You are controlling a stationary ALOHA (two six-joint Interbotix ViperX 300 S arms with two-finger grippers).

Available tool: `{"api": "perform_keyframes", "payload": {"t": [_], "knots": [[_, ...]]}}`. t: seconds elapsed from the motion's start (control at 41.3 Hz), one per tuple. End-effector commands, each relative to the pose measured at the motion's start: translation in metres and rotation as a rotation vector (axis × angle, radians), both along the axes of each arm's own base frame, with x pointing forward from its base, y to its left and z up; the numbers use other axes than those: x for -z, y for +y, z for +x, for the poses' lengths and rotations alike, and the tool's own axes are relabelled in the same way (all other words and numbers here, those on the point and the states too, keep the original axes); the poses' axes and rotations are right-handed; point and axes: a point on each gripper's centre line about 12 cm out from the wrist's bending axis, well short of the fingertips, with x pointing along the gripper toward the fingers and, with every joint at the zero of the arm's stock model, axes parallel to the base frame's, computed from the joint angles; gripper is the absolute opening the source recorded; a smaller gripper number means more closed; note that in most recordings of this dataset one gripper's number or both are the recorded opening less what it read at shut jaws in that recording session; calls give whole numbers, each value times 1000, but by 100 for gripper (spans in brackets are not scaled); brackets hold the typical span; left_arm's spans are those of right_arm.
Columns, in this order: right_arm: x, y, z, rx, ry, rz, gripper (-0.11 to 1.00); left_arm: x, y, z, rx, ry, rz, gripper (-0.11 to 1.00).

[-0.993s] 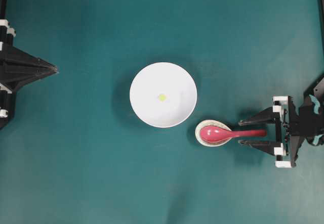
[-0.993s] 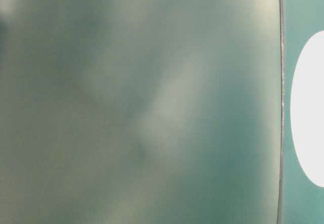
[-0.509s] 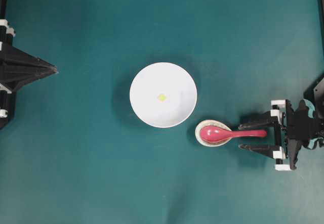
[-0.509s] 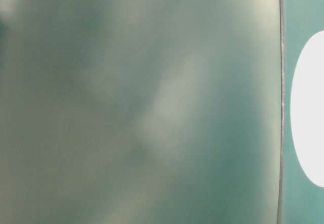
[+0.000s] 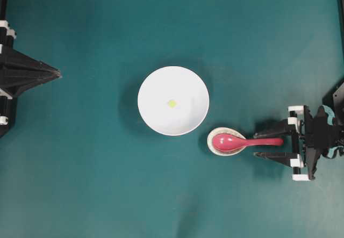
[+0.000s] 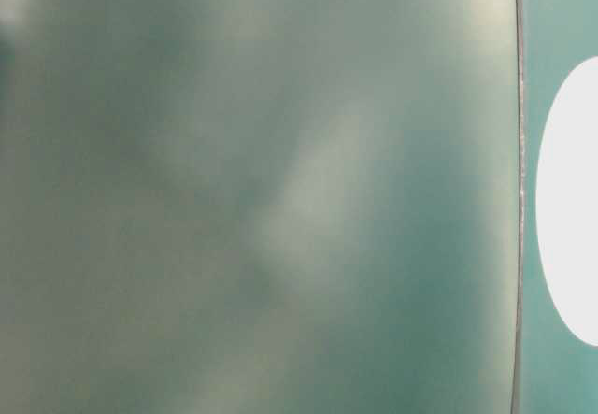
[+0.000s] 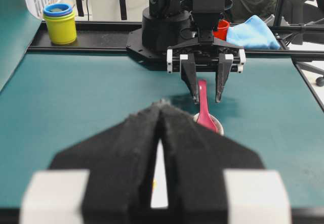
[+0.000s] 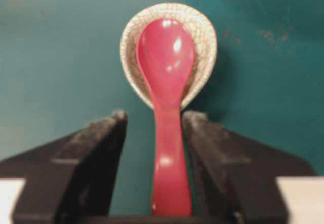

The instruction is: Scoop the yellow hexagonal prism block from the bowl with a spoon using the right arm.

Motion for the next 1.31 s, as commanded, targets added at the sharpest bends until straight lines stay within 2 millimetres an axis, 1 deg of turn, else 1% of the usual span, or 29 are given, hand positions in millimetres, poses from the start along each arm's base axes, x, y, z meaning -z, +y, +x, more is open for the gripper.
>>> {"api": "perform_keyframes", "payload": {"t": [0.0,0.121,0.218,0.8,1.066,1.284], "knots": [[-3,2,1,-6,-17,7,51,-8,0,1,-1,-20,3,0],[-3,2,1,-4,-16,6,46,-8,0,2,0,-18,3,0],[-3,1,1,-1,-15,3,45,-7,0,2,0,-15,3,0],[-4,-3,5,20,-21,-3,44,-6,0,2,0,-12,3,0],[-4,-2,6,-6,-17,-73,45,-6,0,2,0,-12,3,0],[-4,-2,6,-7,-17,-77,45,-6,0,2,0,-12,3,0]]}}
